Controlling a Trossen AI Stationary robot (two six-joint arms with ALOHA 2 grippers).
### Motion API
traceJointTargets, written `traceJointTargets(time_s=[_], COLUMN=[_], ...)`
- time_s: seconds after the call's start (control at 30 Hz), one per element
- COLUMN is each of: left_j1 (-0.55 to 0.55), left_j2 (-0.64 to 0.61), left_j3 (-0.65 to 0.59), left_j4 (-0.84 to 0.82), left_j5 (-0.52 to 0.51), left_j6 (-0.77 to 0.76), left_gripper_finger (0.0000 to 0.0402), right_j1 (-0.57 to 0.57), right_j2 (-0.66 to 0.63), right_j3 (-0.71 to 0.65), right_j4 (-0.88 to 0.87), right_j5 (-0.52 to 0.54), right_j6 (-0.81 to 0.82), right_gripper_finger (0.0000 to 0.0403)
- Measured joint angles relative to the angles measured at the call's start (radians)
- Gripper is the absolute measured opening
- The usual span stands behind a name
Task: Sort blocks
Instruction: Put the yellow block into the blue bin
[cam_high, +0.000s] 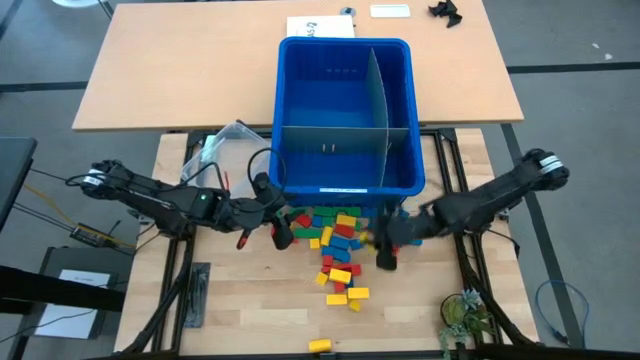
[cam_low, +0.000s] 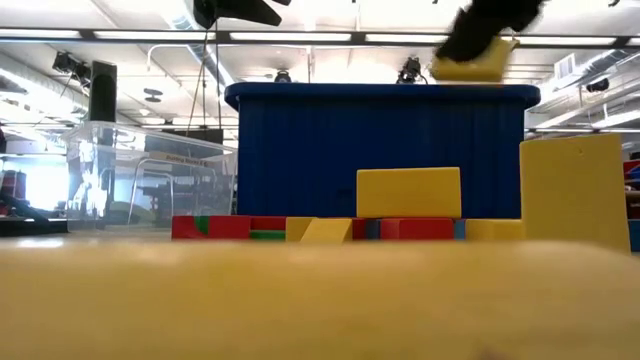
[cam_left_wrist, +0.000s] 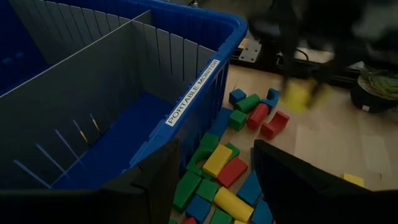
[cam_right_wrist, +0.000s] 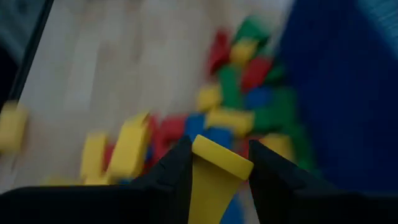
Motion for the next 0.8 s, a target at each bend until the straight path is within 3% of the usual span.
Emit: traceJointTargets(time_s=[0.23, 0.5, 0.8], left_j1=[0.000, 0.000, 0.000], left_j2=[0.000, 0.000, 0.000], left_j3=[0.000, 0.000, 0.000], left_j4=[0.000, 0.008, 0.008], left_j5=[0.000, 0.000, 0.000], left_j6=[0.000, 0.000, 0.000], left_gripper_finger=[0.0214, 0.0214, 0.0214], right_j1=[-0.247, -0.656, -1.033], right_j2=[-0.157, -0.174, -0.074], right_j3=[0.079, 0.142, 0.142], right_j4=[0.003, 0.023, 0.038], right_j5=[0.057, 0.080, -0.076], right_j6=[-0.129, -0.417, -0.533], right_gripper_finger=[0.0123, 0.0123, 0.0123])
